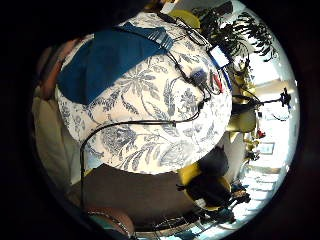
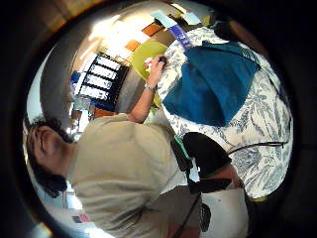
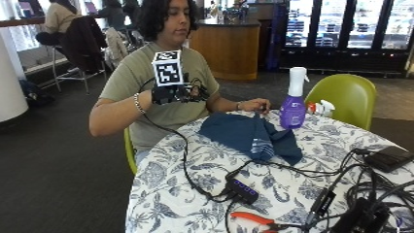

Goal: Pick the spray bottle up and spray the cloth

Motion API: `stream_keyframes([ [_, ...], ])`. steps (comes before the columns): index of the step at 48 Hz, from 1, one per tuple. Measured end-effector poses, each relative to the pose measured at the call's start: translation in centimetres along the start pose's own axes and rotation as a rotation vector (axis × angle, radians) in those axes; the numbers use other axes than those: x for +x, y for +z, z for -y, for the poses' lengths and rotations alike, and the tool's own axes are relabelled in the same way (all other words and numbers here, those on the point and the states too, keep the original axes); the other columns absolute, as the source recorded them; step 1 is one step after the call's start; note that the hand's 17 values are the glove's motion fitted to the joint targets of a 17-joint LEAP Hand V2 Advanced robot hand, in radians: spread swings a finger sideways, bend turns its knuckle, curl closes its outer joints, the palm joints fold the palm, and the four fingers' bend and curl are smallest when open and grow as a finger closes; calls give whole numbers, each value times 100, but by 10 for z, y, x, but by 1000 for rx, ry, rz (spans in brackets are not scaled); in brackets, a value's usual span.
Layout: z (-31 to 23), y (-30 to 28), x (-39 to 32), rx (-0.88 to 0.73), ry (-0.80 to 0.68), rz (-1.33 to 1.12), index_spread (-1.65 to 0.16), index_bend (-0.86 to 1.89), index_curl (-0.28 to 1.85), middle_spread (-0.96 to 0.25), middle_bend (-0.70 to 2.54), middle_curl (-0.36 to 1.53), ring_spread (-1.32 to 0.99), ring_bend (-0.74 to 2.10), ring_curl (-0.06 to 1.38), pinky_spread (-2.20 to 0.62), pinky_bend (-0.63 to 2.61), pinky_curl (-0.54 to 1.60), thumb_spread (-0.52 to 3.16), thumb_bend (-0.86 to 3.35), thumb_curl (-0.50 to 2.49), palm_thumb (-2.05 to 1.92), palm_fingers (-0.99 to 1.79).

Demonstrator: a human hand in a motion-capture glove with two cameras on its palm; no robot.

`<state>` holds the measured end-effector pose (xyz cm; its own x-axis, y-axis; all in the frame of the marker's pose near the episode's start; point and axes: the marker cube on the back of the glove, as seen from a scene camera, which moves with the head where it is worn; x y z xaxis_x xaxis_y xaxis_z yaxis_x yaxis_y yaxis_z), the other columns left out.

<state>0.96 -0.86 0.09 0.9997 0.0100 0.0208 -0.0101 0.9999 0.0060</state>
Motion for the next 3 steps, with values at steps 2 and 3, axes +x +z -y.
stream_keyframes([
  [2, -3, -1, -3, 4, -2, -5, -39, 16, 32, -1, 21, 37, -6, 30, 33, 17, 17, 29, 105, -2, 37, 61, 41],
  [3, -3, -1, -3, 5, -3, -7, -39, 16, 32, -1, 20, 36, -6, 30, 33, 17, 18, 29, 105, -2, 37, 61, 41],
])
